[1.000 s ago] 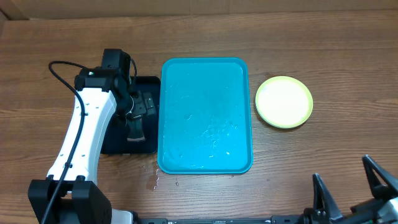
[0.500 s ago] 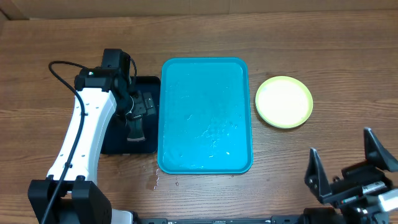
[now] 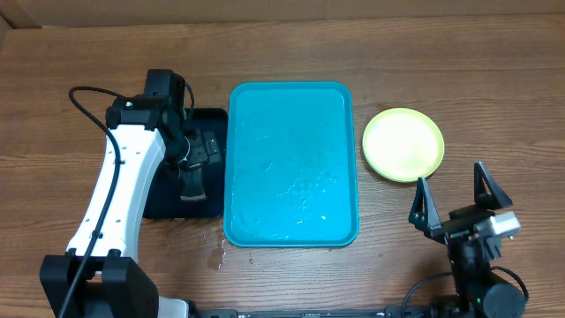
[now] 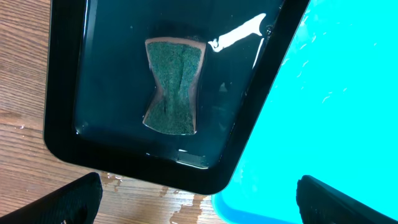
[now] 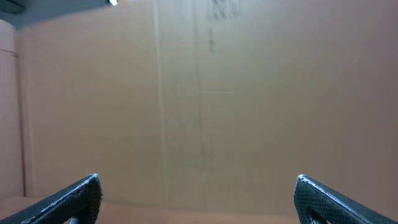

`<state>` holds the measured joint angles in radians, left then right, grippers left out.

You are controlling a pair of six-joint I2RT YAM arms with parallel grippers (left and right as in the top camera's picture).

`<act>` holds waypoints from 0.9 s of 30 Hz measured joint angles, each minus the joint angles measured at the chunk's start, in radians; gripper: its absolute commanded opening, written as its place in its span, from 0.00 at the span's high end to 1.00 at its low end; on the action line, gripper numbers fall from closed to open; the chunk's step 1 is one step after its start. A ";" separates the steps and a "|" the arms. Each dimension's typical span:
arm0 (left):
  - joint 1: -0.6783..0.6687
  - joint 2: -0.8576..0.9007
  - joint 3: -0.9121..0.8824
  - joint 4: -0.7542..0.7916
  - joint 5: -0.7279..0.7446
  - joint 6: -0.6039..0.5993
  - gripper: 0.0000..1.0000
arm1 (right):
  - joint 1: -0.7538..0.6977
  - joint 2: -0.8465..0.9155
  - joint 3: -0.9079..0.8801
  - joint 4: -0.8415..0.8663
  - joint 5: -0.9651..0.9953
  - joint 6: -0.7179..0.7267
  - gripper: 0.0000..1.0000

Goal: Clean dirty plates on tray and stack at the side

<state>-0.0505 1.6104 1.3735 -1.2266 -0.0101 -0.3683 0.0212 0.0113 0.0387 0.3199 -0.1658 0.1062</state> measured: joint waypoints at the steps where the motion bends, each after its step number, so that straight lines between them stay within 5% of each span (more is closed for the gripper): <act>1: 0.000 0.000 0.000 0.000 0.000 0.000 0.00 | 0.000 0.000 -0.017 -0.002 0.016 0.005 0.00; 7: 0.000 0.000 0.000 0.000 0.000 0.000 0.00 | 0.000 0.000 -0.020 -0.089 0.069 0.033 0.00; 14: 0.000 0.000 0.000 0.000 0.000 0.000 0.00 | 0.000 0.000 -0.020 -0.397 0.093 0.043 0.00; 27: 0.000 0.000 0.000 0.000 0.000 0.000 0.00 | 0.000 0.000 -0.020 -0.403 0.103 -0.104 0.00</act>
<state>-0.0505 1.6104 1.3735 -1.2263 -0.0101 -0.3683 0.0212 0.0113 0.0185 -0.0834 -0.0631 0.0021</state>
